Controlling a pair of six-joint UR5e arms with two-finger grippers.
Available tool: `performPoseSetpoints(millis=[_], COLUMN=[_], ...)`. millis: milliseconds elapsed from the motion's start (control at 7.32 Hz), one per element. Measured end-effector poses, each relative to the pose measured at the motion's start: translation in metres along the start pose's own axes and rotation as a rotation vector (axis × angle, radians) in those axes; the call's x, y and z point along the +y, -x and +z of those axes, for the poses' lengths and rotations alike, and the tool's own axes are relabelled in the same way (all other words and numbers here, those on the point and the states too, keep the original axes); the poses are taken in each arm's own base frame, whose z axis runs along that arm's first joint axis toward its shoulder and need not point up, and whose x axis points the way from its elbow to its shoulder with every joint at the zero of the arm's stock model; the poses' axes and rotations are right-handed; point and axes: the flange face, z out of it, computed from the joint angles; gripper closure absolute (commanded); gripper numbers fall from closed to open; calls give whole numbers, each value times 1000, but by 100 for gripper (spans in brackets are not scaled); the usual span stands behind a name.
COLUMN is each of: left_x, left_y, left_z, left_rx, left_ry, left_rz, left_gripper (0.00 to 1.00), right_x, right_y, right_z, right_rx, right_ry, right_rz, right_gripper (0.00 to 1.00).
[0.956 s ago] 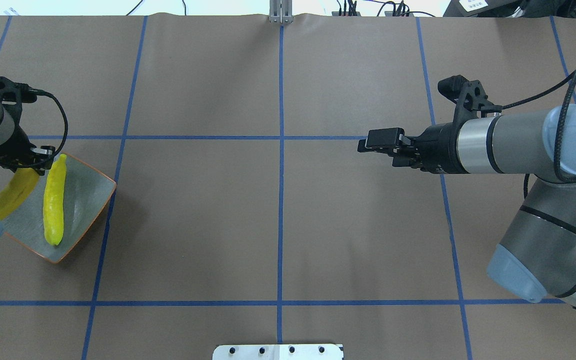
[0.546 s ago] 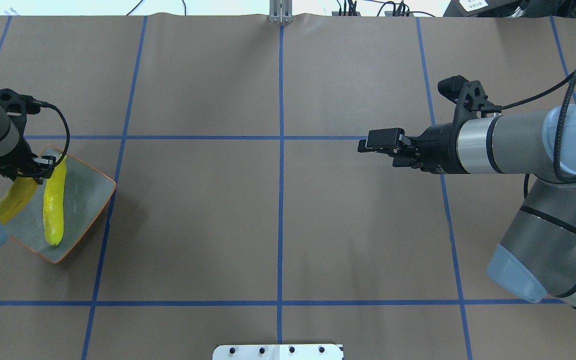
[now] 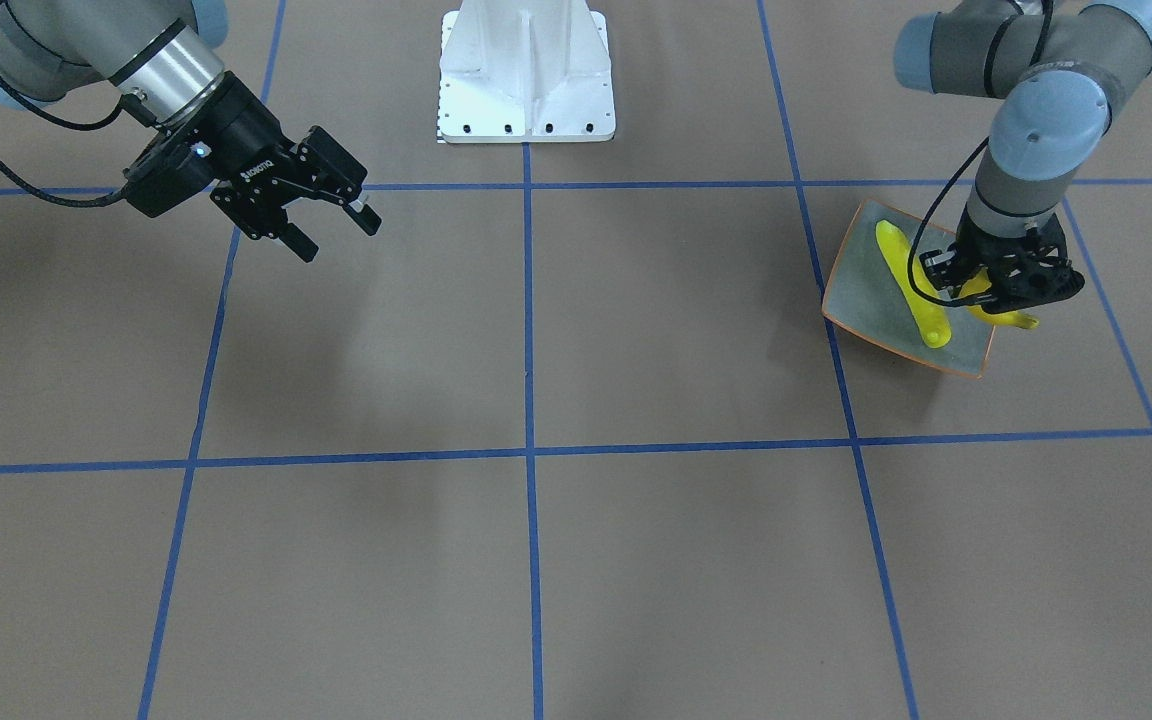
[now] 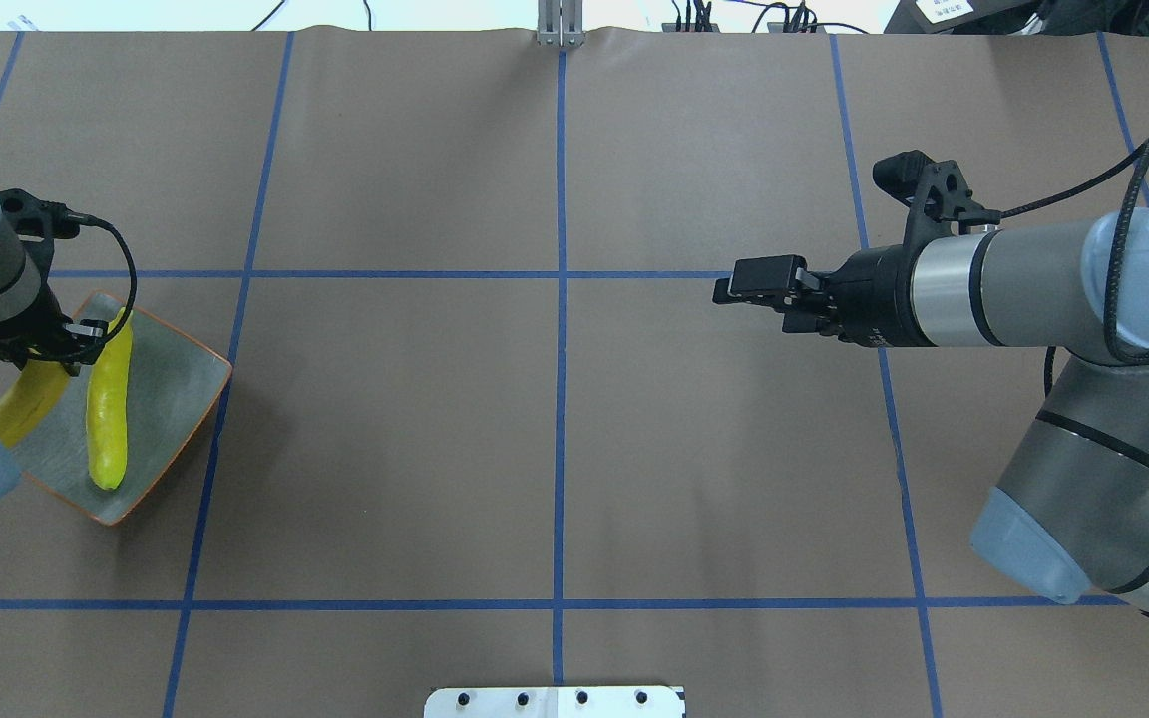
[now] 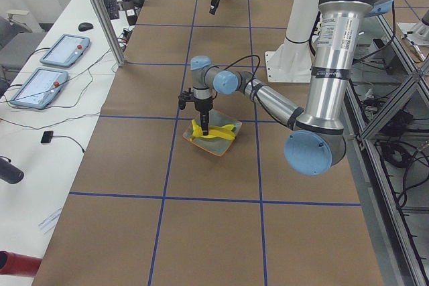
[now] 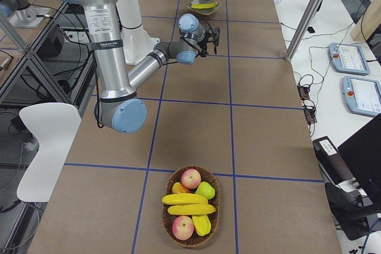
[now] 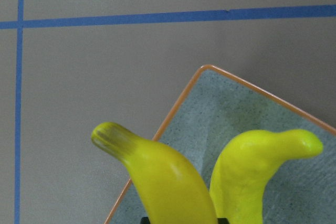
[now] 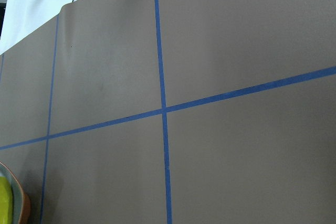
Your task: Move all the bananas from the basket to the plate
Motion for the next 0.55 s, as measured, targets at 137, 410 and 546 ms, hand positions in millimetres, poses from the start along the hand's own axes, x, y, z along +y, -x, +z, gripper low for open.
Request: performPoseSetpoints(millis=[137,410,546], left_x=[0,1,0], left_y=[0,1,2], left_z=[2,7,9], left_rx=[-3,-12,-27], left_ry=[3,7,-2], left_rz=[0,-1,0], left_gripper=[88,8,0], right_x=[0,0,0], right_y=[0,1,1], right_z=[0,-1,-1], right_rx=[0,-2,-3], right_ry=[0,-1,-2], right_rz=[0,0,-1], right_gripper=[0,0,0])
